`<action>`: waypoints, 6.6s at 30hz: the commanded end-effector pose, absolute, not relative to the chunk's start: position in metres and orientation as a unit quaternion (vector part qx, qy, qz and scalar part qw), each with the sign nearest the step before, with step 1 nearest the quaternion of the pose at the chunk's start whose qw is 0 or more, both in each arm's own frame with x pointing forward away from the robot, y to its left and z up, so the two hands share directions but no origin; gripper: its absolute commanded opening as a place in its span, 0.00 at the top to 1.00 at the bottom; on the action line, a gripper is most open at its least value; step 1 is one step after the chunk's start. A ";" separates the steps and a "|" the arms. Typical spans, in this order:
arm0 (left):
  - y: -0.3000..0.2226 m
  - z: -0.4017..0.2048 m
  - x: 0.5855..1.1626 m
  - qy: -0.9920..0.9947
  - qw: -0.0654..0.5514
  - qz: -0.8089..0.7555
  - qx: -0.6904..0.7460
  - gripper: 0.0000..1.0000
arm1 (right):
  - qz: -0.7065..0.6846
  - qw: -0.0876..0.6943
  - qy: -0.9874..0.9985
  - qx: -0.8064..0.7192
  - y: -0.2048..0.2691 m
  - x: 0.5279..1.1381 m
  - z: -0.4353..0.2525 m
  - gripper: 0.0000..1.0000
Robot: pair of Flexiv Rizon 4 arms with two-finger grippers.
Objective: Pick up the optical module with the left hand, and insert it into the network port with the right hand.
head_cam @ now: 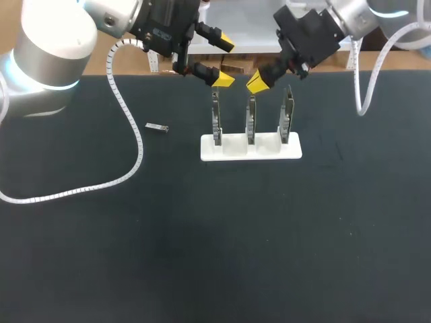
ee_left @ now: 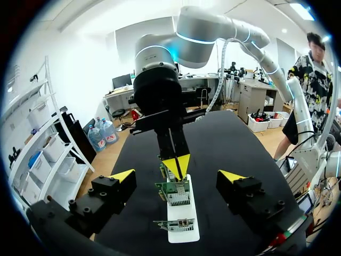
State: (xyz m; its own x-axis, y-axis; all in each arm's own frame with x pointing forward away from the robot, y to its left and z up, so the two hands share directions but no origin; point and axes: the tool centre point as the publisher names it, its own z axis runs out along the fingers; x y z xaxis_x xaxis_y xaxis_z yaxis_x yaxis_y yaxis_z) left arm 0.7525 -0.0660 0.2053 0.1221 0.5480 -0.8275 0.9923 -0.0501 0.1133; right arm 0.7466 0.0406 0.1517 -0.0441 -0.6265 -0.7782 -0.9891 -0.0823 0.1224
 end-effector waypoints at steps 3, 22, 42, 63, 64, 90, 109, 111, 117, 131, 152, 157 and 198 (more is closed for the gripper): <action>-0.067 0.207 0.754 0.589 0.358 -0.307 0.657 0.00 | 0.354 0.255 0.630 -0.642 0.039 0.744 0.152 1.00; -0.067 0.207 0.754 0.589 0.358 -0.307 0.657 0.00 | 0.366 0.248 0.635 -0.633 0.036 0.743 0.137 1.00; -0.067 0.207 0.754 0.589 0.358 -0.307 0.657 0.00 | 0.355 0.298 0.602 -0.650 0.036 0.744 0.166 1.00; -0.067 0.207 0.754 0.589 0.358 -0.307 0.657 0.00 | 0.291 0.314 0.637 -0.641 -0.017 0.719 0.207 0.00; -0.067 0.207 0.754 0.589 0.358 -0.307 0.657 0.00 | 0.287 0.316 0.642 -0.637 -0.019 0.718 0.207 0.00; -0.067 0.207 0.754 0.589 0.358 -0.307 0.657 0.00 | 0.335 0.263 0.598 -0.679 -0.069 0.723 0.227 0.00; -0.067 0.207 0.754 0.589 0.358 -0.307 0.657 0.00 | 0.318 0.282 0.632 -0.648 -0.074 0.703 0.217 0.00; -0.067 0.207 0.754 0.589 0.358 -0.307 0.657 0.00 | 0.313 0.281 0.639 -0.643 -0.073 0.703 0.217 0.00; -0.067 0.207 0.754 0.589 0.358 -0.307 0.657 0.00 | 0.316 0.282 0.641 -0.640 -0.074 0.703 0.217 0.00; -0.066 0.214 0.758 0.588 0.342 -0.285 0.676 0.00 | 0.316 0.282 0.641 -0.640 -0.074 0.703 0.217 0.00; 0.051 0.166 0.783 0.672 0.200 -0.212 0.681 0.00 | 0.316 0.282 0.641 -0.640 -0.074 0.703 0.217 0.00; 0.063 0.153 0.786 0.671 0.168 -0.175 0.701 0.00 | 0.316 0.282 0.641 -0.640 -0.074 0.703 0.217 0.00; 0.128 0.088 0.780 0.653 0.044 -0.034 0.755 0.00 | 0.316 0.282 0.641 -0.640 -0.074 0.703 0.217 0.00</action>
